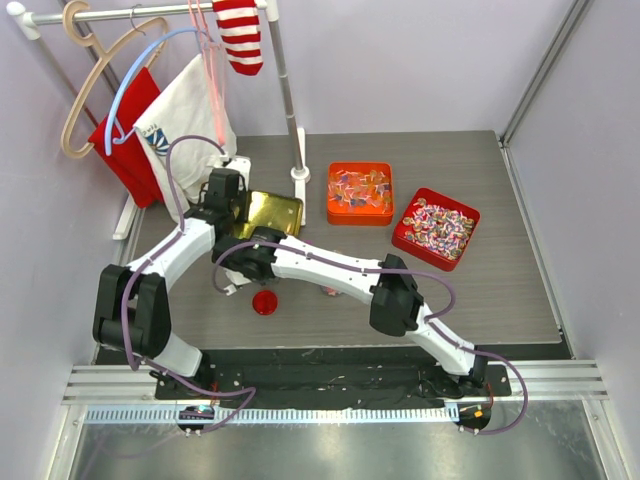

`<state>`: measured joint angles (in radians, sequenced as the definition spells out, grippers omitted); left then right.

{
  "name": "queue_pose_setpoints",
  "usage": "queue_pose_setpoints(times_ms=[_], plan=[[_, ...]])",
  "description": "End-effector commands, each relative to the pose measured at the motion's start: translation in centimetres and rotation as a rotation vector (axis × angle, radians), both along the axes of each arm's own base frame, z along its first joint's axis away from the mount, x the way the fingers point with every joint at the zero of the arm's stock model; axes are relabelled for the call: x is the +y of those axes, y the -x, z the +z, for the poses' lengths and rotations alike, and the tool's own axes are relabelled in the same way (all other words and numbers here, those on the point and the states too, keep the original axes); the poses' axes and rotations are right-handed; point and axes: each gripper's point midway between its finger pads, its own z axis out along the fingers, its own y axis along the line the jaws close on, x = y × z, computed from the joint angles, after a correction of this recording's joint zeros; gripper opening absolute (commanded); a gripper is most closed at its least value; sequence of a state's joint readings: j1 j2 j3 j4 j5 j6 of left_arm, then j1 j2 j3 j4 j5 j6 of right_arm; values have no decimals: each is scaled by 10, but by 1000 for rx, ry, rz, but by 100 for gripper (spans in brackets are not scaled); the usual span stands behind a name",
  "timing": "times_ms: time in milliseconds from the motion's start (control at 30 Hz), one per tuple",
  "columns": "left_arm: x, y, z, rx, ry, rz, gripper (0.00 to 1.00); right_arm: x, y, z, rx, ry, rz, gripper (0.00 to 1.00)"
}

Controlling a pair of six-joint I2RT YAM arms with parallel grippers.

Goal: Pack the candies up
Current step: Scoop the fake candies from the storage box.

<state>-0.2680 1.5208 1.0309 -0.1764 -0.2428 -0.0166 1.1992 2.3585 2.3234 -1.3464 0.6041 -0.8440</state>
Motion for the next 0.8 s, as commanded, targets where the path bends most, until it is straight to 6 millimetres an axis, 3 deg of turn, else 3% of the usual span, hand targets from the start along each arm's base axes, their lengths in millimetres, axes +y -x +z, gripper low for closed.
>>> queue_pose_setpoints(times_ms=[0, 267, 333, 367, 400, 433, 467, 533, 767], plan=[[-14, -19, 48, -168, 54, -2, 0, 2, -20, 13, -29, -176, -117, 1], [-14, -20, 45, -162, 55, -4, 0, -2, -27, 14, 2, -249, -171, 1], [-14, -19, 45, -162, 55, -4, 0, -5, -33, 24, -55, -250, -162, 1], [-14, -19, 45, -162, 54, -3, 0, -5, -37, 15, -83, -228, -133, 1], [-14, -19, 46, -163, 54, -3, 0, -7, -40, 18, -113, -230, -124, 1], [-14, -19, 46, -163, 53, -4, 0, -10, -42, 33, -148, -260, -118, 1], [-14, -20, 47, -166, 54, -4, 0, -13, -42, 25, -159, -223, -95, 1], [-14, -20, 43, -159, 54, -4, 0, -13, -47, 29, -209, -235, -106, 1], [-15, -20, 42, -154, 56, -6, 0, -3, -40, 27, -136, -288, -134, 1]])
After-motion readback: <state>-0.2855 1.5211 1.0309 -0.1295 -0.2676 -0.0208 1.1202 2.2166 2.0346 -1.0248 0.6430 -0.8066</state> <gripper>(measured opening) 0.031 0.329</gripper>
